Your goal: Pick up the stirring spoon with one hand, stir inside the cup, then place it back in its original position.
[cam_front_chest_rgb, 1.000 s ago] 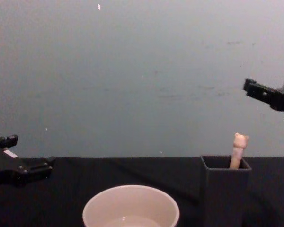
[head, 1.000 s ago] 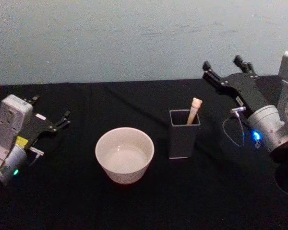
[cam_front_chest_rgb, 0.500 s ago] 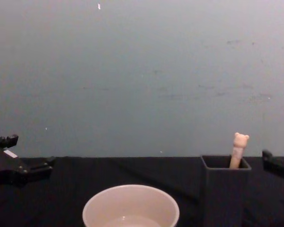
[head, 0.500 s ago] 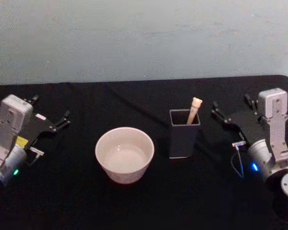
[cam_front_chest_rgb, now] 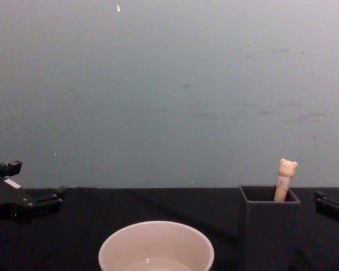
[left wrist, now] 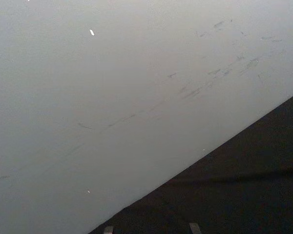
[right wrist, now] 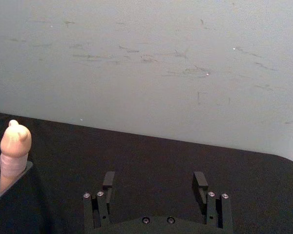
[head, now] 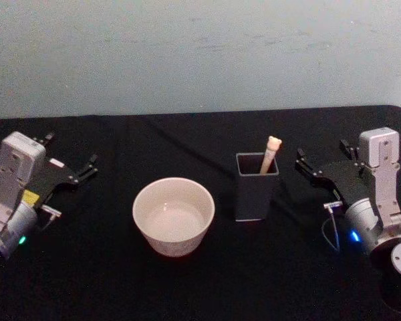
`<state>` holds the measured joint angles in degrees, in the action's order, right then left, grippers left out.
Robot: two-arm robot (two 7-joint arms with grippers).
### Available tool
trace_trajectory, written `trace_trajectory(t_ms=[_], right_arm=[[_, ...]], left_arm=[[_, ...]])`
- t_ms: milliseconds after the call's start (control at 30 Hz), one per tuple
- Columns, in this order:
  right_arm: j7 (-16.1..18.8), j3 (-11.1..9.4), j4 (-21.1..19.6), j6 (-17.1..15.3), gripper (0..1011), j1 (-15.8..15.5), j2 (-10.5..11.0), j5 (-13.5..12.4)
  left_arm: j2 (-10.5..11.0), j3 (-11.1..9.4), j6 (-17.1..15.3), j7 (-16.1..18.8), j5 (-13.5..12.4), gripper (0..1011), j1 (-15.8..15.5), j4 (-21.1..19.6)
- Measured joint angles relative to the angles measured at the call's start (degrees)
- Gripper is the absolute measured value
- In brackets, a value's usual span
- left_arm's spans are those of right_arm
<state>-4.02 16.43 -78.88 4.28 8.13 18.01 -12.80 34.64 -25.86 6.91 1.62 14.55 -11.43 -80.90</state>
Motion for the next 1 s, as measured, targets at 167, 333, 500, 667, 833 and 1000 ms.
trace_trajectory(t_ms=[167, 333, 500, 667, 833, 1000], right_arm=[[0.0, 0.0, -0.1, 0.1, 1002, 0.0, 0.1, 0.0], [-0.1, 0.1, -0.2, 0.2, 1002, 0.0, 0.1, 0.0], [-0.1, 0.1, -0.3, 0.2, 1002, 0.1, 0.1, 0.0], [-0.1, 0.1, -0.3, 0.3, 1002, 0.1, 0.1, 0.0], [-0.2, 0.2, -0.3, 0.3, 1002, 0.1, 0.2, 0.0], [-0.2, 0.2, -0.4, 0.3, 1002, 0.1, 0.2, 0.1]], left_arm=[[0.0, 0.0, 0.0, 0.0, 0.0, 1001, 0.0, 0.0], [0.0, 0.0, 0.0, 0.0, 0.0, 1001, 0.0, 0.0], [0.0, 0.0, 0.0, 0.0, 0.0, 1001, 0.0, 0.0], [0.0, 0.0, 0.0, 0.0, 0.0, 1001, 0.0, 0.0], [0.0, 0.0, 0.0, 0.0, 0.0, 1001, 0.0, 0.0], [0.0, 0.0, 0.0, 0.0, 0.0, 1001, 0.0, 0.0]])
